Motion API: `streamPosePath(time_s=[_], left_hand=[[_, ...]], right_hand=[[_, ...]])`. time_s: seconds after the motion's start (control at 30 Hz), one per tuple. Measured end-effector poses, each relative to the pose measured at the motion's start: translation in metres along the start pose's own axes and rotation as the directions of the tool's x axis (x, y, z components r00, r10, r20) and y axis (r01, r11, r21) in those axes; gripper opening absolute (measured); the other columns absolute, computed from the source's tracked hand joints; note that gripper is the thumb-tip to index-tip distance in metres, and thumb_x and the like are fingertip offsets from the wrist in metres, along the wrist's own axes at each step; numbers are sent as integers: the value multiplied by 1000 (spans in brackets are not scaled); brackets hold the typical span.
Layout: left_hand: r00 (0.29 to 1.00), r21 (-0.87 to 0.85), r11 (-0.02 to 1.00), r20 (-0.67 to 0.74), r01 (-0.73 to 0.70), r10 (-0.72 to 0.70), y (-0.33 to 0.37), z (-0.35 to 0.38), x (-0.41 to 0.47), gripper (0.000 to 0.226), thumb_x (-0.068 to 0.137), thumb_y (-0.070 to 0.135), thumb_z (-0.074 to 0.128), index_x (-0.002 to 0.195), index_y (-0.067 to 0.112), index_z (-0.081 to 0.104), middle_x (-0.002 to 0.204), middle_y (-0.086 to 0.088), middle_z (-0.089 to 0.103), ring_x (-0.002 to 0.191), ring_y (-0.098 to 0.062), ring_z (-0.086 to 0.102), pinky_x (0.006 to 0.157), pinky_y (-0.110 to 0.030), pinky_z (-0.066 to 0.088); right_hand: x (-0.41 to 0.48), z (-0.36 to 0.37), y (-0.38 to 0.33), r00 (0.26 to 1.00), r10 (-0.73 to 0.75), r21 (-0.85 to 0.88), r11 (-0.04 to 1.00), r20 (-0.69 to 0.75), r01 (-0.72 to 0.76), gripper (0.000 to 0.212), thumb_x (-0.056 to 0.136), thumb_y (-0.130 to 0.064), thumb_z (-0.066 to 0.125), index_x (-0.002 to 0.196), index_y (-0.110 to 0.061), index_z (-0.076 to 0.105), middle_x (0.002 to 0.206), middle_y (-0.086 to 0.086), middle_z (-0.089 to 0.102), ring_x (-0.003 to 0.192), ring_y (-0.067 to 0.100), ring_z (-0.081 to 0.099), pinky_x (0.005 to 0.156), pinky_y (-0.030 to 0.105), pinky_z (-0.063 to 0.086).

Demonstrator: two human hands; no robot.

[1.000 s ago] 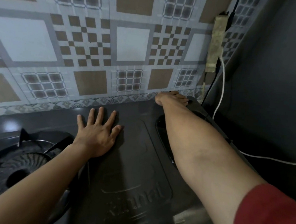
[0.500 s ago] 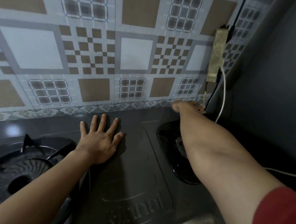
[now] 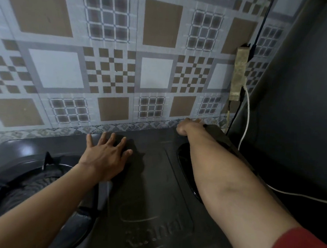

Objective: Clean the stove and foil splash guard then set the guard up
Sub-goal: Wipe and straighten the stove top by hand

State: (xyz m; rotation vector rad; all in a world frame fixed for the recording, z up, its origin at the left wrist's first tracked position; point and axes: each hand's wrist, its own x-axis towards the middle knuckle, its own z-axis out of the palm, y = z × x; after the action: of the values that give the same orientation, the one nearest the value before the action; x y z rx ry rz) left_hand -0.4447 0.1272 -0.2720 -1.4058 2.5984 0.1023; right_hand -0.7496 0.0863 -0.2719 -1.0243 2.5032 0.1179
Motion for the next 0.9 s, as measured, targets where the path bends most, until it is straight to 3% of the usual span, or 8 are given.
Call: streamPosePath(time_s=[0.17, 0.33, 0.4, 0.5, 0.63, 0.9], left_hand=[[999, -33, 999, 46, -13, 15, -5, 4, -7, 65, 101, 60, 12, 159, 33, -2, 168, -8, -1, 154, -31, 0, 119, -60, 12], [998, -10, 1000, 57, -12, 13, -8, 8, -3, 64, 101, 57, 12, 158, 33, -4, 168, -8, -4, 154, -32, -1, 120, -61, 12], [997, -91, 996, 75, -7, 14, -9, 7, -1, 61, 103, 53, 14, 159, 32, 0, 168, -7, -3, 154, -31, -2, 120, -61, 8], [996, -260, 965, 85, 37, -15, -16, -5, 0, 57, 106, 46, 21, 159, 28, 12, 168, -5, 4, 154, -29, 3, 121, -60, 5], [992, -111, 991, 105, 80, -69, -27, -11, -6, 55, 106, 44, 22, 159, 31, 14, 168, -4, 4, 154, -30, 1, 119, -64, 4], [997, -155, 985, 19, 76, -74, -41, 14, -10, 57, 104, 47, 21, 158, 35, 13, 166, -10, 12, 151, -37, 11, 113, -70, 16]], right_hand=[[-40, 10, -19, 978, -199, 81, 976, -68, 204, 71, 103, -37, 39, 156, -9, 2, 163, 20, 7, 148, 40, 15, 119, 52, 20], [-74, 34, -27, 892, -447, 46, 892, -71, 451, 65, 106, -48, 25, 157, -10, 9, 166, 13, -5, 152, 31, 0, 122, 49, 6], [-84, 44, -26, 860, -504, 12, 862, -82, 506, 65, 106, -49, 23, 158, -14, 10, 166, 11, -8, 153, 28, -5, 122, 47, 0], [-100, 54, -28, 845, -528, -36, 849, -89, 527, 62, 106, -46, 23, 158, -16, 9, 166, 10, -8, 153, 26, -6, 122, 47, 0], [-126, 63, -34, 837, -545, -70, 837, -46, 542, 60, 107, -39, 23, 159, -20, 0, 166, 9, -10, 153, 29, -5, 122, 48, 1], [-182, 93, -28, 753, -655, -111, 754, -66, 647, 54, 107, -36, 21, 159, -28, 7, 167, 9, -3, 153, 28, -3, 121, 48, -1]])
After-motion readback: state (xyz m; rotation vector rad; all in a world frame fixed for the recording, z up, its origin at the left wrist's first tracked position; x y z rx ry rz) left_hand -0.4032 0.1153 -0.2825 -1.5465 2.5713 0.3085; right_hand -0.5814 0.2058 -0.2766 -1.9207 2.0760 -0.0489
